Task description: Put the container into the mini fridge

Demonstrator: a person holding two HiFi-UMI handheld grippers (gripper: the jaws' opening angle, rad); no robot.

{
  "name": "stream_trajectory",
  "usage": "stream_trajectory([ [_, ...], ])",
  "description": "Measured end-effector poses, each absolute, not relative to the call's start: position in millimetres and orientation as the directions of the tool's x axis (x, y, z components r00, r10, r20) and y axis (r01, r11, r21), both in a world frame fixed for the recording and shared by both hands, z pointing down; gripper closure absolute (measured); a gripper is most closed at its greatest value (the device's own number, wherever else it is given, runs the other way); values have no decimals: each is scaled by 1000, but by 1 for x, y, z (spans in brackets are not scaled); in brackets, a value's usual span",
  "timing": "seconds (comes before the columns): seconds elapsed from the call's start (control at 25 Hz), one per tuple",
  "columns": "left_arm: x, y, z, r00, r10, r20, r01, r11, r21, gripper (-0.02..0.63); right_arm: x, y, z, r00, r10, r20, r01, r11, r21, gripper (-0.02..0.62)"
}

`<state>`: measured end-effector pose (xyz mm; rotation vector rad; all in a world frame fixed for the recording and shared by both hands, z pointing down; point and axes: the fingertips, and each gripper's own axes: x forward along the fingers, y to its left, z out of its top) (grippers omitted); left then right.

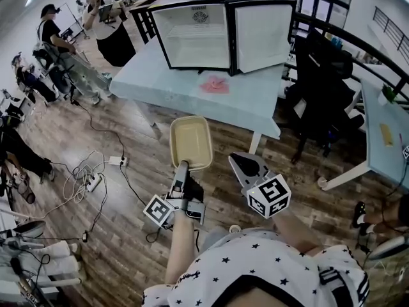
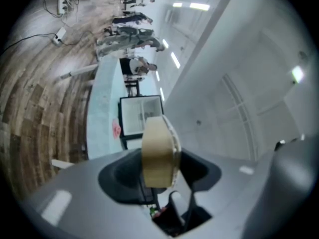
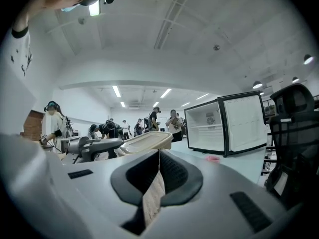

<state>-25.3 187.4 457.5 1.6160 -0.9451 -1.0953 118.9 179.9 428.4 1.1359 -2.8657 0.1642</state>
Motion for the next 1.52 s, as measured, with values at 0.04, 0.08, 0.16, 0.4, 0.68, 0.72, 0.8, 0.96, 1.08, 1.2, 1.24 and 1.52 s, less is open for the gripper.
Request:
stream_trajectory([
  [0.04,-25,186,457,303,-925,-231,-90,-269,959,376,120,180,429,-731,-677,86,-683,726,-84,574],
  [0.08,-24,185,457,303,-925,-231,-89,-269,959,376,120,179,429,-732,-676,85,-681,727,-84,574],
  [0.16,-24,184,458,302,-925,-230,-87,-267,960,376,119,178,430,-731,-676,89,-682,727,-75,574],
  [0.4,-26,174,461,300,-928,-221,-90,-258,962,376,117,170,432,-732,-673,102,-681,728,-81,574],
  [0.68,-29,143,464,309,-925,-219,-79,-254,964,376,115,142,440,-726,-677,119,-687,720,-94,574],
  [0.72,-31,137,464,310,-925,-219,-79,-254,964,376,112,136,440,-725,-678,121,-688,720,-94,574],
  [0.8,-36,122,464,312,-925,-217,-76,-253,965,376,105,122,440,-726,-677,124,-688,720,-91,574],
  [0.96,-50,90,463,323,-921,-219,-77,-256,964,376,91,91,441,-722,-680,128,-692,717,-90,574],
  [1.08,-63,63,464,335,-917,-216,-79,-256,963,376,80,63,440,-706,-697,125,-707,701,-91,574],
  [1.2,-78,36,464,347,-913,-212,-80,-254,964,376,66,36,438,-697,-706,127,-717,691,-92,574],
  [1.24,-83,27,463,351,-912,-211,-79,-253,964,376,62,28,437,-694,-708,128,-719,689,-92,574],
  [1.52,-122,-34,454,369,-905,-212,-67,-254,965,376,26,-29,429,-677,-723,141,-735,673,-77,574],
])
